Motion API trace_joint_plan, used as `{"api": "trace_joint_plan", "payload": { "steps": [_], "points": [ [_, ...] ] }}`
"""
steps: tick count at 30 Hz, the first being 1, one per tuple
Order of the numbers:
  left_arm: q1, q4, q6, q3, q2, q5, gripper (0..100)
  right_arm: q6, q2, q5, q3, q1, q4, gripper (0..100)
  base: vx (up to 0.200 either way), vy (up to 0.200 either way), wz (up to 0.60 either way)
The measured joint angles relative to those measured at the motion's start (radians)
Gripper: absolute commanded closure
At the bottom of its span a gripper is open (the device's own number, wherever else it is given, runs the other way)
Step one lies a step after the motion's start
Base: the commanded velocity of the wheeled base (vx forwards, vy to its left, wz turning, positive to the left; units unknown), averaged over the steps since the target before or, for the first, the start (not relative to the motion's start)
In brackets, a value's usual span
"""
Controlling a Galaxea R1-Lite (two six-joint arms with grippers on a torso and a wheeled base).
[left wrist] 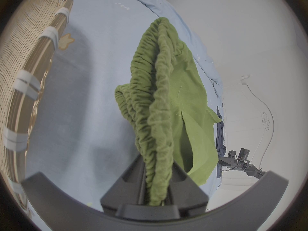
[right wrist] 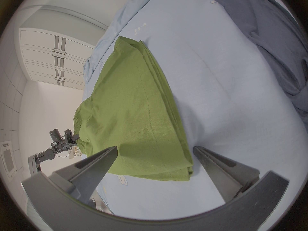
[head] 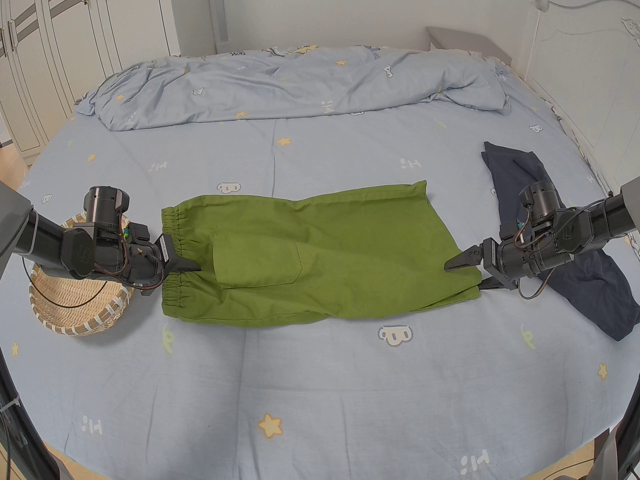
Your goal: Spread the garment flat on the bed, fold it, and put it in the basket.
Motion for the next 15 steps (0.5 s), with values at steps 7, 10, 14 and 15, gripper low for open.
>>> {"api": "trace_joint_plan", "payload": {
  "steps": [7, 10, 14, 15],
  "points": [
    [0.000, 0.000, 0.000, 0.000, 0.000, 0.000, 100, 0.007, 0.006, 0.001, -0.001, 0.001, 0.004, 100, 0.000, 0.000, 0.00],
    [0.002, 0.000, 0.001, -0.001, 0.000, 0.000, 100, 0.007, 0.008, 0.003, -0.002, 0.000, 0.004, 100, 0.000, 0.000, 0.00],
    [0.003, 0.000, 0.001, -0.001, -0.001, 0.000, 100, 0.005, 0.009, 0.002, -0.004, -0.003, 0.004, 100, 0.000, 0.000, 0.00],
    [0.003, 0.000, 0.001, -0.001, -0.001, 0.000, 100, 0.003, 0.009, 0.002, -0.004, -0.004, 0.003, 100, 0.000, 0.000, 0.00]
  ]
}}
